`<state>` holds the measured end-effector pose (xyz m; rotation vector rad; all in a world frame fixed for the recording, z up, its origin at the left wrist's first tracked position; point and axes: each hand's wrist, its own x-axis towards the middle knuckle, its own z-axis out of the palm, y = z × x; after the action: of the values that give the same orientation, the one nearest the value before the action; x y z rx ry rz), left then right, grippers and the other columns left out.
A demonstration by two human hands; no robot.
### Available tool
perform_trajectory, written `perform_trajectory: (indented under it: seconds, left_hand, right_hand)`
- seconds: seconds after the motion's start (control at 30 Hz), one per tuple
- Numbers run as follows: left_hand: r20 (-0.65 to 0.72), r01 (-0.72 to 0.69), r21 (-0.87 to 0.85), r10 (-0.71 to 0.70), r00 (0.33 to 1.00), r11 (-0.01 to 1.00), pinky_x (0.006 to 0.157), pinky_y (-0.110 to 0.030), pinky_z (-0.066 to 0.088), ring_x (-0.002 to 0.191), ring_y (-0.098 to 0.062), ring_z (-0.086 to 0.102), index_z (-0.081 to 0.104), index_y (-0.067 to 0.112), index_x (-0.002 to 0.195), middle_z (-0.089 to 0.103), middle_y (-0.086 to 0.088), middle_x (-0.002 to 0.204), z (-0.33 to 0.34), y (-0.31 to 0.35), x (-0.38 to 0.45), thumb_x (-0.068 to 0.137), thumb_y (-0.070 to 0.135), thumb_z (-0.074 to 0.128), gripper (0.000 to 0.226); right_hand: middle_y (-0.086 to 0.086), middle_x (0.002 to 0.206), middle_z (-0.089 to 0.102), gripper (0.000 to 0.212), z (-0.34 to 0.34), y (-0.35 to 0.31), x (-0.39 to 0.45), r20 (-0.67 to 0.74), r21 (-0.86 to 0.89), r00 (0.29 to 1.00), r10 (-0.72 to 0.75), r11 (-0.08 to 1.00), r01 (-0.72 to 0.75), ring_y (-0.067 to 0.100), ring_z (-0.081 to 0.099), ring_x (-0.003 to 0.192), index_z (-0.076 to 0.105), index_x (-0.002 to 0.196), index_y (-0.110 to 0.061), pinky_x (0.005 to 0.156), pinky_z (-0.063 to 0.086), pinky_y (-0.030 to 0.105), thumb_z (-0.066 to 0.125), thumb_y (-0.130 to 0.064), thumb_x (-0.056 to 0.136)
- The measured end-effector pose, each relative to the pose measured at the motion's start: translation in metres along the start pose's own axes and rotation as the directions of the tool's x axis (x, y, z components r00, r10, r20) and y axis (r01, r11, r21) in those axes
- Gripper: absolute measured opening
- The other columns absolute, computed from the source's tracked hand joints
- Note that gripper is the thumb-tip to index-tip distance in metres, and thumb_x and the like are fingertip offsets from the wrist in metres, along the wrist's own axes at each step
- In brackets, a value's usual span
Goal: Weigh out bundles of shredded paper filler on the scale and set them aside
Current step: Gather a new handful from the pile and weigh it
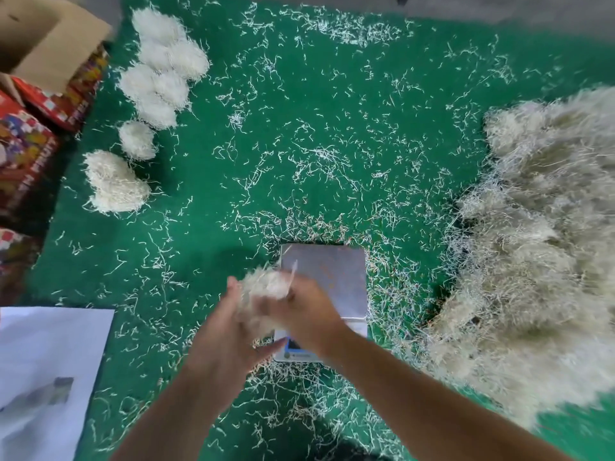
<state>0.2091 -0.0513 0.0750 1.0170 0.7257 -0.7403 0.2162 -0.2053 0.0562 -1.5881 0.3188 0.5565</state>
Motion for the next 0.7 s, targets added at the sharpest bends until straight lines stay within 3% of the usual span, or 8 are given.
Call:
perform_trajectory:
  seconds: [0.07, 0.13, 0.27, 0.33, 0.4, 0.47, 0.57, 0.7]
  left_hand:
    - [-0.077, -0.022, -0.06, 0.017, 0.997, 0.998, 0.092, -0.054, 0.06, 0.123, -0.031, 0.066, 0.063, 0.023, 0.137, 0.066, -0.016, 0.135, 0.02, 0.005, -0.007, 0.097, 0.063, 0.056, 0.057]
    - [-0.266, -0.071, -0.03, 0.06, 0.962, 0.997, 0.096, -0.048, 0.057, 0.127, -0.027, 0.063, 0.06, 0.023, 0.14, 0.06, -0.008, 0.146, 0.029, 0.005, -0.016, 0.095, 0.062, 0.06, 0.059]
    - [-0.275, -0.17, 0.126, 0.199, 0.941, 0.977, 0.056, -0.02, 0.055, 0.089, -0.02, 0.072, 0.058, 0.005, 0.139, 0.065, -0.025, 0.131, 0.02, -0.011, -0.027, 0.109, 0.034, 0.05, 0.043]
    - [-0.295, -0.251, 0.237, 0.316, 0.902, 0.938, 0.053, -0.015, 0.049, 0.066, 0.001, 0.065, 0.059, -0.005, 0.133, 0.066, -0.029, 0.122, 0.01, -0.014, -0.027, 0.109, 0.011, 0.048, 0.031]
    - [-0.302, -0.333, 0.364, 0.448, 0.841, 0.87, 0.058, -0.023, 0.048, 0.064, -0.006, 0.063, 0.069, 0.006, 0.121, 0.071, -0.017, 0.104, 0.009, -0.012, -0.03, 0.107, 0.008, 0.047, 0.026]
    - [-0.244, -0.423, 0.475, 0.577, 0.78, 0.772, 0.062, -0.027, 0.043, 0.067, -0.01, 0.059, 0.075, 0.031, 0.095, 0.071, 0.003, 0.086, 0.009, -0.016, -0.035, 0.102, 0.014, 0.046, 0.034]
    - [0.07, -0.593, 0.632, 0.726, 0.684, 0.498, 0.056, -0.025, 0.047, 0.06, -0.009, 0.058, 0.074, 0.036, 0.092, 0.069, 0.009, 0.074, 0.015, -0.04, -0.055, 0.088, 0.019, 0.043, 0.035]
    - [0.365, -0.648, 0.76, 0.79, 0.492, 0.052, 0.1, -0.043, 0.05, 0.123, -0.017, 0.062, 0.076, 0.024, 0.101, 0.07, 0.013, 0.126, 0.007, -0.07, -0.071, 0.089, 0.024, 0.044, 0.035]
  right_hand:
    - [-0.002, 0.087, 0.077, 0.042, 0.028, 0.002, -0.018, -0.102, -0.172, 0.993, -0.059, 0.984, 0.041, 0.002, 0.059, 0.055, 0.062, 0.13, -0.032, 0.05, 0.048, 0.021, 0.077, -0.043, 0.092]
    - [-0.004, 0.095, 0.075, 0.038, 0.041, 0.0, -0.03, -0.204, -0.399, 0.958, -0.203, 0.911, 0.108, 0.006, 0.057, 0.065, 0.066, 0.126, -0.03, 0.062, 0.051, 0.024, 0.073, -0.039, 0.09]
    - [0.0, 0.11, 0.07, 0.039, 0.047, -0.004, -0.053, -0.126, -0.668, 0.94, -0.318, 0.728, 0.157, 0.013, 0.06, 0.1, 0.07, 0.129, -0.022, 0.088, 0.053, 0.03, 0.069, -0.029, 0.091]
    - [-0.011, 0.121, 0.06, 0.047, 0.05, -0.001, -0.07, -0.127, -0.451, 0.969, -0.211, 0.883, 0.133, -0.002, 0.057, 0.104, 0.064, 0.139, -0.03, 0.087, 0.046, 0.009, 0.072, -0.028, 0.092]
    - [-0.016, 0.128, 0.057, 0.051, 0.052, -0.002, -0.084, -0.169, 0.062, 0.985, 0.019, 0.998, -0.009, -0.007, 0.056, 0.112, 0.061, 0.138, -0.04, 0.095, 0.049, 0.011, 0.075, -0.037, 0.089]
    - [-0.009, 0.13, 0.067, 0.048, 0.05, -0.003, -0.092, -0.048, 0.615, 0.943, 0.328, 0.754, -0.231, 0.012, 0.062, 0.119, 0.066, 0.131, -0.035, 0.104, 0.056, 0.037, 0.07, -0.057, 0.089]
    - [0.009, 0.121, 0.073, 0.069, 0.052, -0.005, -0.097, 0.298, 0.873, 0.891, 0.344, 0.28, -0.4, 0.027, 0.069, 0.11, 0.073, 0.122, -0.013, 0.097, 0.054, 0.041, 0.049, -0.073, 0.098]
    - [0.0, 0.094, 0.063, 0.063, 0.068, -0.011, -0.107, 0.263, 0.901, 0.889, 0.376, 0.233, -0.365, 0.018, 0.065, 0.09, 0.069, 0.088, -0.018, 0.082, 0.048, 0.032, 0.052, -0.078, 0.093]
